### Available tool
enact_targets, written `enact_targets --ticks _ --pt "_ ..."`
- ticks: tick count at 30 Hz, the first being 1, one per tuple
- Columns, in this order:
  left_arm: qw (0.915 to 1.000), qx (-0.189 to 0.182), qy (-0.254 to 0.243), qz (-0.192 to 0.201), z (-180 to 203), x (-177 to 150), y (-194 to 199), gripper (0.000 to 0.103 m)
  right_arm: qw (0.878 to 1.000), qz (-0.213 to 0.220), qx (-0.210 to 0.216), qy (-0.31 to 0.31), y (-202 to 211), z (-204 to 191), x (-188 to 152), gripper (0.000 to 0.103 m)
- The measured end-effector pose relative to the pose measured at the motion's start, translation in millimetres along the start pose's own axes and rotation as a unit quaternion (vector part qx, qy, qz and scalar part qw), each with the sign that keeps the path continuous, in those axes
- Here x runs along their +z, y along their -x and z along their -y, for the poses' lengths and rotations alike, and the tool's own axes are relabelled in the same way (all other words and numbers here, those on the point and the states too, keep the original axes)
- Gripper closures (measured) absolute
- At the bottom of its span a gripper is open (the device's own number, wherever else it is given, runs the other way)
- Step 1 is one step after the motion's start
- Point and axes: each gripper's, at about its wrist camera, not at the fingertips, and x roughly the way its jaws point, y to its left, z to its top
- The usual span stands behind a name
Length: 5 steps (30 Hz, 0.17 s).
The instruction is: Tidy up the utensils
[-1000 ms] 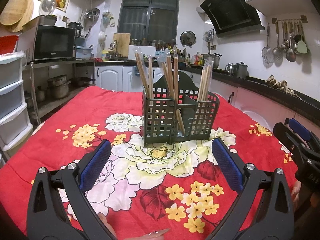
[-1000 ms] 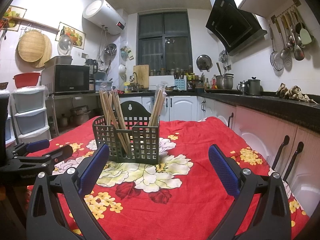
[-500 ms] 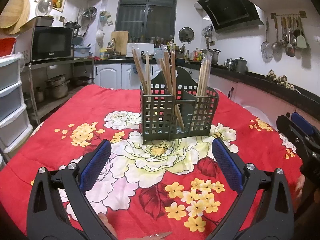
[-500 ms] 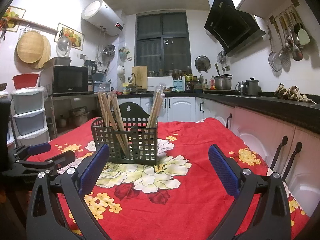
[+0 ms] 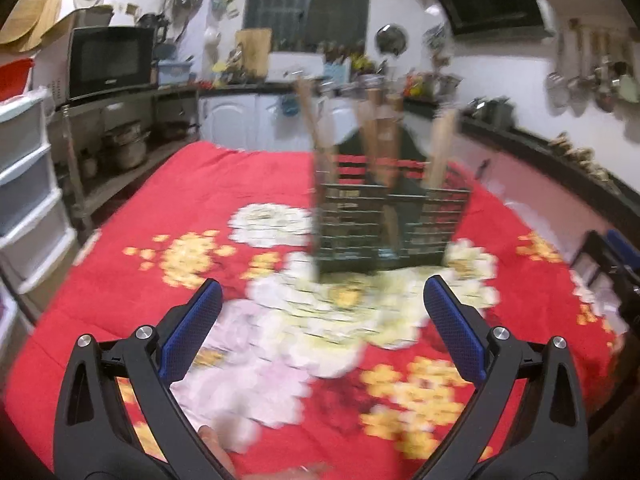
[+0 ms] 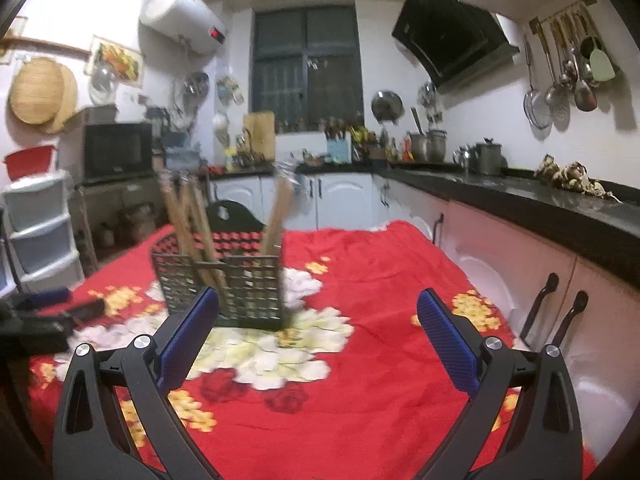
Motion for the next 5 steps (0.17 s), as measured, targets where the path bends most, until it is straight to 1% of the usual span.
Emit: enact_targets --ticks 1,2,3,4,5 --pt "0.9998 0.015 0.003 -0.012 -12 8 -7 0.010 1.000 -0.023 -0.017 -0.001 -13 10 5 0.006" --pt "0.9993 0.031 0.004 -0.023 -22 13 -14 0.010 0.999 -0.047 -0.022 -0.003 -26 19 9 0.006" --pt "0.9978 0.054 0.009 -0.037 -38 21 -24 0.010 0.997 -0.074 -0.027 -0.006 -40 28 11 0.006" --pt "0.9965 0.070 0.014 -0.043 -51 26 -33 0.010 0.993 -0.115 -0.036 -0.007 -60 40 12 0.006" --pt "0.9931 0.099 0.019 -0.059 -68 32 -47 0.010 0.989 -0.142 -0.042 -0.007 -75 48 11 0.006"
